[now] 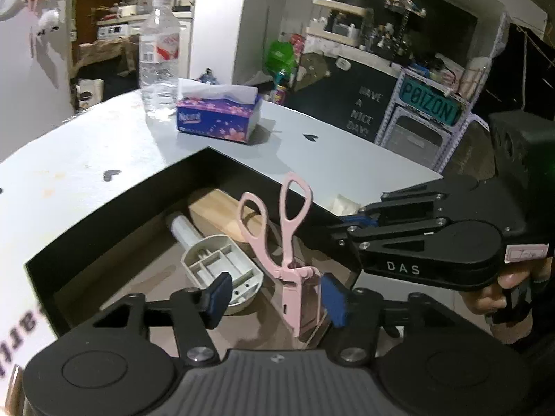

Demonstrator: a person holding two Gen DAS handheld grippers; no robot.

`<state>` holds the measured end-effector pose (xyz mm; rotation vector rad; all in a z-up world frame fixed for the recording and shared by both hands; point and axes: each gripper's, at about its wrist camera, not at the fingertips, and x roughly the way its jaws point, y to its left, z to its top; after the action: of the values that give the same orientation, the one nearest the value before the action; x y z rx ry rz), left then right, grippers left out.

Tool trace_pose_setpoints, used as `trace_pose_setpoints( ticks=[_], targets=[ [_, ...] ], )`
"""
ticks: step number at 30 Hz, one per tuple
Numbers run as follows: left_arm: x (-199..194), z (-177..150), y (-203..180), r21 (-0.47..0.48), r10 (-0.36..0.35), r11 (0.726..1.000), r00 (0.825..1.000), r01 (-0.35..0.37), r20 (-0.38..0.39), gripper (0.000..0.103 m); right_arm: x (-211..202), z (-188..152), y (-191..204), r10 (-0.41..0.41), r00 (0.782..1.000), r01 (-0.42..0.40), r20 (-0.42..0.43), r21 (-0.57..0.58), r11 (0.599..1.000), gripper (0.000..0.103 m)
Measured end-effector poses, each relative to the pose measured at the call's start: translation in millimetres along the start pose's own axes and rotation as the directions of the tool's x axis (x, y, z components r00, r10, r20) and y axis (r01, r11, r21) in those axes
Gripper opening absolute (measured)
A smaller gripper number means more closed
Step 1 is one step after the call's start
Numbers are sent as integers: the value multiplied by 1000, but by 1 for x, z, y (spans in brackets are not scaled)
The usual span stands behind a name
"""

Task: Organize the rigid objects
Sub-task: 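Carry the pink scissors into the black box and release them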

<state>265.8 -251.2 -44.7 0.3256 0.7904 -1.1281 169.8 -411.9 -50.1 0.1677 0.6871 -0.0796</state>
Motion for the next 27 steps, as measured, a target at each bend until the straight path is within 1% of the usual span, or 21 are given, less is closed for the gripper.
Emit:
trace_pose_setpoints(
  ticks=[5, 7, 11, 13, 16, 19, 23, 27],
  targets=[
    [-12, -5, -1, -28, 25, 999, 1000, -25, 17, 60, 0, 0, 0, 0, 1000, 0, 1, 4, 1000, 7],
    [-18, -6, -2, -44, 49, 998, 998, -48, 30, 70, 0, 0, 0, 0, 1000, 0, 0, 4, 1000, 7],
    [-33, -8, -6, -74, 54, 996, 997, -50, 57, 81, 0, 0, 0, 0, 1000, 0, 1, 4, 1000, 7],
    [-40, -10, -10, -87, 61, 995, 996, -55, 71, 88, 0, 0, 0, 0, 1000, 0, 1, 3, 1000, 7],
    [-52, -13, -18, -100, 70, 993, 994, -61, 87, 96, 0, 0, 0, 0, 1000, 0, 2, 3, 1000, 7],
    [-63, -19, -25, -110, 92, 991, 990, -80, 104, 101, 0, 0, 0, 0, 1000, 0, 3, 3, 1000, 7],
    [-76, -28, -32, -169, 154, 977, 981, -133, 115, 103, -1, -1, 0, 2, 1000, -2, 7, 5, 1000, 7],
    [-88, -38, -38, -195, 224, 961, 966, -197, 126, 103, -2, -1, 0, 4, 1000, -4, 12, 5, 1000, 7]
  ],
)
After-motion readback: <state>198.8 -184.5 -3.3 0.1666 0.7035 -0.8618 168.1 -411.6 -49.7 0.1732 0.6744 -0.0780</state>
